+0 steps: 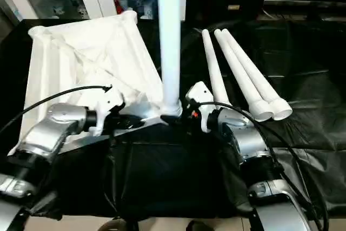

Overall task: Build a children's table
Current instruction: Rotate leg to tighten

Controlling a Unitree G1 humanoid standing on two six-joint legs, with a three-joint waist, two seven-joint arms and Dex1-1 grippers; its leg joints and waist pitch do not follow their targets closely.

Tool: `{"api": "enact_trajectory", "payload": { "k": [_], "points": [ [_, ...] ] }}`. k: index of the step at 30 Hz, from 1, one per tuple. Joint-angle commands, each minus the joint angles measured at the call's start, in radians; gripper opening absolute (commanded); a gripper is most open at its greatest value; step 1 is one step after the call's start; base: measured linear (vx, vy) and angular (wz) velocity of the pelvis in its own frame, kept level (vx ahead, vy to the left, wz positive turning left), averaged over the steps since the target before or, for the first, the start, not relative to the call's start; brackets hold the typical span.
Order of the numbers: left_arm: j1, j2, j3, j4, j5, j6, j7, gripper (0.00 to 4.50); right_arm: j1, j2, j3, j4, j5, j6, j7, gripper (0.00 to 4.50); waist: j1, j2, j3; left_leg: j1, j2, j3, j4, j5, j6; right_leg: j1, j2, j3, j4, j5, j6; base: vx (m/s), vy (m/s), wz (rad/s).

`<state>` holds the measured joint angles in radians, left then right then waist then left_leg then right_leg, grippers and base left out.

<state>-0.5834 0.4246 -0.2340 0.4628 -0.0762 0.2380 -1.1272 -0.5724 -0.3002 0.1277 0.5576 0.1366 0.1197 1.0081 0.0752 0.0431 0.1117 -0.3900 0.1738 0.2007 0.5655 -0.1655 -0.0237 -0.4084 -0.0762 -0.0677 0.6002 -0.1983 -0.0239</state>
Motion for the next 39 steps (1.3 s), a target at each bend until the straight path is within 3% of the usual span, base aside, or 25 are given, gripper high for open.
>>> {"api": "enact_trajectory", "payload": {
  "k": [1,7,10,14,17,19,22,23,24,26,27,28,31,32,36,38,39],
  "points": [
    [0.021,0.008,-0.016,-0.02,-0.007,0.016,-0.037,0.0,0.013,-0.002,0.026,-0.015,0.011,0.013,0.028,3.66,0.004,-0.006,-0.067,0.022,0.068,-0.028,-0.057,-0.15,0.096,0.052,-0.082,0.053,-0.059,-0.09,-0.285,0.0,0.0,0.0],
    [0.038,0.014,-0.019,-0.036,-0.015,0.023,-0.042,0.0,0.02,0.018,0.023,-0.015,0.014,0.02,0.04,3.23,0.009,-0.006,-0.073,0.02,0.065,-0.027,-0.05,-0.094,0.113,0.052,-0.08,0.053,-0.047,0.007,-0.296,0.0,0.0,0.0],
    [0.04,0.012,-0.017,-0.038,-0.016,0.026,-0.041,0.0,0.029,0.024,0.026,-0.016,0.011,0.024,0.021,2.92,0.009,-0.007,-0.072,0.02,0.064,-0.026,-0.05,-0.095,0.117,0.053,-0.08,0.052,-0.049,-0.007,-0.292,0.0,0.0,0.0],
    [0.036,-0.008,-0.011,-0.014,0.0,0.027,0.004,0.0,0.049,0.039,0.027,-0.009,-0.015,0.017,-0.052,2.9,0.008,-0.005,-0.072,0.022,0.065,-0.027,-0.051,-0.113,0.102,0.052,-0.079,0.052,-0.052,-0.039,-0.285,0.0,0.0,0.0],
    [0.009,-0.055,0.008,0.025,0.012,0.046,0.1,0.0,0.059,0.082,0.008,0.011,-0.043,0.026,-0.179,2.82,0.006,-0.003,-0.066,0.025,0.065,-0.028,-0.057,-0.174,0.068,0.048,-0.082,0.055,-0.065,-0.134,-0.273,0.0,0.0,0.0],
    [-0.022,-0.105,0.018,0.065,0.031,0.057,0.195,0.0,0.063,0.139,-0.019,0.04,-0.052,0.053,-0.308,2.82,0.002,-0.005,-0.06,0.032,0.063,-0.031,-0.065,-0.238,0.025,0.046,-0.086,0.059,-0.079,-0.262,-0.243,0.0,0.0,0.0],
    [-0.065,-0.175,0.026,0.117,0.045,0.071,0.299,0.0,0.052,0.212,-0.055,0.105,-0.056,0.064,-0.466,2.81,0.002,0.001,-0.055,0.036,0.063,-0.034,-0.071,-0.289,0.001,0.039,-0.088,0.06,-0.092,-0.362,-0.202,0.0,0.0,0.0],
    [-0.076,-0.193,0.028,0.128,0.047,0.075,0.324,0.0,0.049,0.229,-0.062,0.121,-0.057,0.063,-0.503,2.8,0.0,-0.002,-0.051,0.041,0.061,-0.04,-0.076,-0.342,-0.021,0.04,-0.089,0.058,-0.1,-0.445,-0.176,0.0,0.0,0.0],
    [-0.089,-0.218,0.029,0.141,0.048,0.081,0.349,0.0,0.039,0.254,-0.073,0.148,-0.053,0.057,-0.55,2.8,0.0,0.002,-0.051,0.041,0.061,-0.041,-0.077,-0.349,-0.025,0.04,-0.091,0.059,-0.101,-0.458,-0.168,0.0,0.0,0.0],
    [-0.118,-0.274,0.026,0.172,0.055,0.085,0.411,0.0,0.012,0.312,-0.092,0.21,-0.051,0.032,-0.663,2.8,-0.003,0.001,-0.048,0.05,0.061,-0.042,-0.08,-0.388,-0.038,0.031,-0.089,0.059,-0.108,-0.488,-0.156,0.0,0.0,0.0],
    [-0.126,-0.293,0.022,0.185,0.061,0.08,0.426,0.0,0.001,0.336,-0.099,0.23,-0.053,0.024,-0.704,2.8,-0.002,0.014,-0.05,0.058,0.061,-0.045,-0.08,-0.417,-0.051,0.028,-0.092,0.059,-0.111,-0.513,-0.151,0.0,0.0,0.0],
    [-0.13,-0.302,0.02,0.191,0.065,0.076,0.432,0.0,-0.005,0.348,-0.103,0.24,-0.056,0.02,-0.724,2.8,-0.004,0.007,-0.051,0.055,0.062,-0.048,-0.083,-0.422,-0.055,0.032,-0.091,0.058,-0.112,-0.5,-0.145,0.0,0.0,0.0],
    [-0.131,-0.319,0.015,0.188,0.07,0.074,0.429,0.0,-0.026,0.373,-0.102,0.249,-0.061,-0.011,-0.709,2.8,-0.002,0.008,-0.058,0.049,0.062,-0.045,-0.085,-0.405,-0.044,0.035,-0.09,0.06,-0.107,-0.422,-0.153,0.0,0.0,0.0],
    [-0.13,-0.316,0.011,0.184,0.072,0.071,0.419,0.0,-0.031,0.372,-0.102,0.246,-0.061,-0.02,-0.693,3.36,-0.001,0.008,-0.059,0.047,0.062,-0.045,-0.085,-0.397,-0.04,0.037,-0.089,0.06,-0.105,-0.406,-0.156,0.0,0.0,0.0],
    [-0.099,-0.262,-0.009,0.135,0.061,0.049,0.314,0.0,-0.026,0.321,-0.071,0.204,-0.071,-0.042,-0.576,3.6,0.0,0.011,-0.06,0.038,0.062,-0.043,-0.084,-0.36,-0.015,0.045,-0.09,0.061,-0.098,-0.342,-0.175,0.0,0.0,0.0],
    [-0.064,-0.205,-0.027,0.088,0.053,0.043,0.216,0.0,-0.02,0.264,-0.046,0.165,-0.074,-0.055,-0.485,3.85,-0.004,0.006,-0.064,0.027,0.06,-0.043,-0.08,-0.305,0.005,0.055,-0.088,0.059,-0.088,-0.266,-0.19,0.0,0.0,0.0],
    [-0.062,-0.202,-0.028,0.086,0.053,0.041,0.211,0.0,-0.02,0.261,-0.045,0.163,-0.074,-0.055,-0.48,3.85,-0.008,0.009,-0.071,0.028,0.061,-0.037,-0.074,-0.26,0.021,0.055,-0.087,0.06,-0.082,-0.192,-0.209,0.0,0.0,0.0]
  ]
}}
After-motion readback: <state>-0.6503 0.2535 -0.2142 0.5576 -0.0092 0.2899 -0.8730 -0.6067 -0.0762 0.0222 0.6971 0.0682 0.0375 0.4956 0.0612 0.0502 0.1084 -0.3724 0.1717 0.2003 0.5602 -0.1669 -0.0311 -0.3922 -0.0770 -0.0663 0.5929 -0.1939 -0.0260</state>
